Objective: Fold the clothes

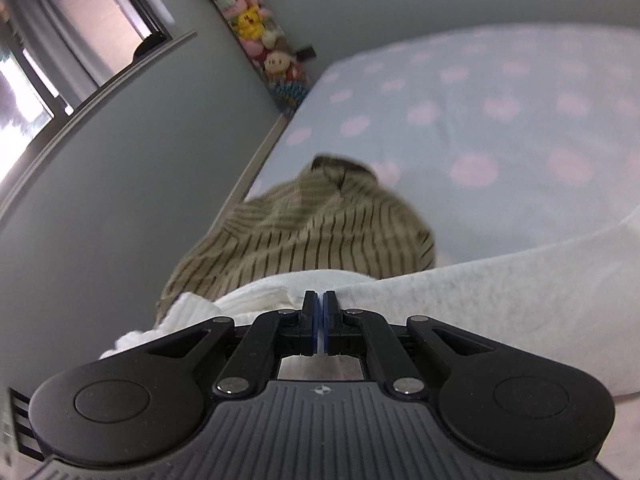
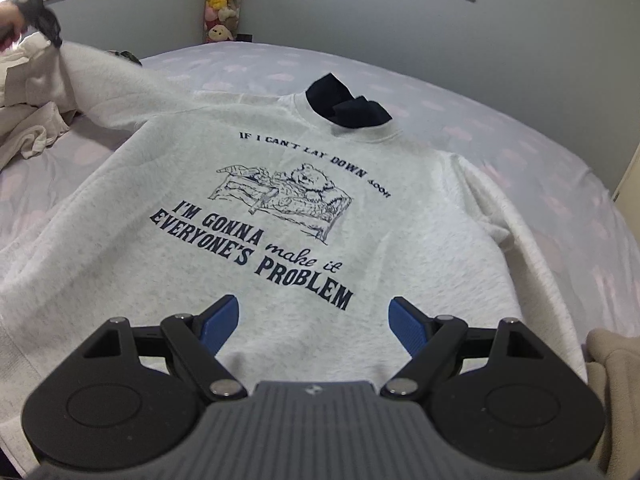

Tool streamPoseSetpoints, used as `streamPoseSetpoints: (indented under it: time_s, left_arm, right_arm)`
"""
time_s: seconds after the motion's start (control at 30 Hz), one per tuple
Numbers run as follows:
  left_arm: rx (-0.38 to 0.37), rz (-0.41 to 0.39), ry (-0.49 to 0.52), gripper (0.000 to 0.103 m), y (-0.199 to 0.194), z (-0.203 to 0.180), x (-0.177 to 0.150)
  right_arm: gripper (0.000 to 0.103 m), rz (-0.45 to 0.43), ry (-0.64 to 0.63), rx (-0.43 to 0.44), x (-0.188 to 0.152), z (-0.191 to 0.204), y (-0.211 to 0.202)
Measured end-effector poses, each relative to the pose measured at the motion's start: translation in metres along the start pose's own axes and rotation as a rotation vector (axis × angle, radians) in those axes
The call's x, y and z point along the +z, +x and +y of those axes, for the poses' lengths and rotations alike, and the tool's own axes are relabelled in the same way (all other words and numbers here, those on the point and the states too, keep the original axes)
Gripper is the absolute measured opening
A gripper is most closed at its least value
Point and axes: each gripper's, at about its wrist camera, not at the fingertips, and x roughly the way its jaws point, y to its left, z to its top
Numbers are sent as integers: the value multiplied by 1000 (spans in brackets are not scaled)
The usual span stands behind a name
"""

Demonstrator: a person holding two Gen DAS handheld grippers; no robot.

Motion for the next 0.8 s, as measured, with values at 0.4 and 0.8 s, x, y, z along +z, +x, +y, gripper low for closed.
streamPoseSetpoints:
  time_s: [0.4, 0.8]
  left_arm:
    - [-2, -192, -49, 53, -61, -2, -32]
    - [-565, 41, -198, 55, -174, -41, -142]
  right_arm:
    - [84, 1, 78, 56, 0, -16, 3]
    - [88, -83, 82, 56, 0, -16, -17]
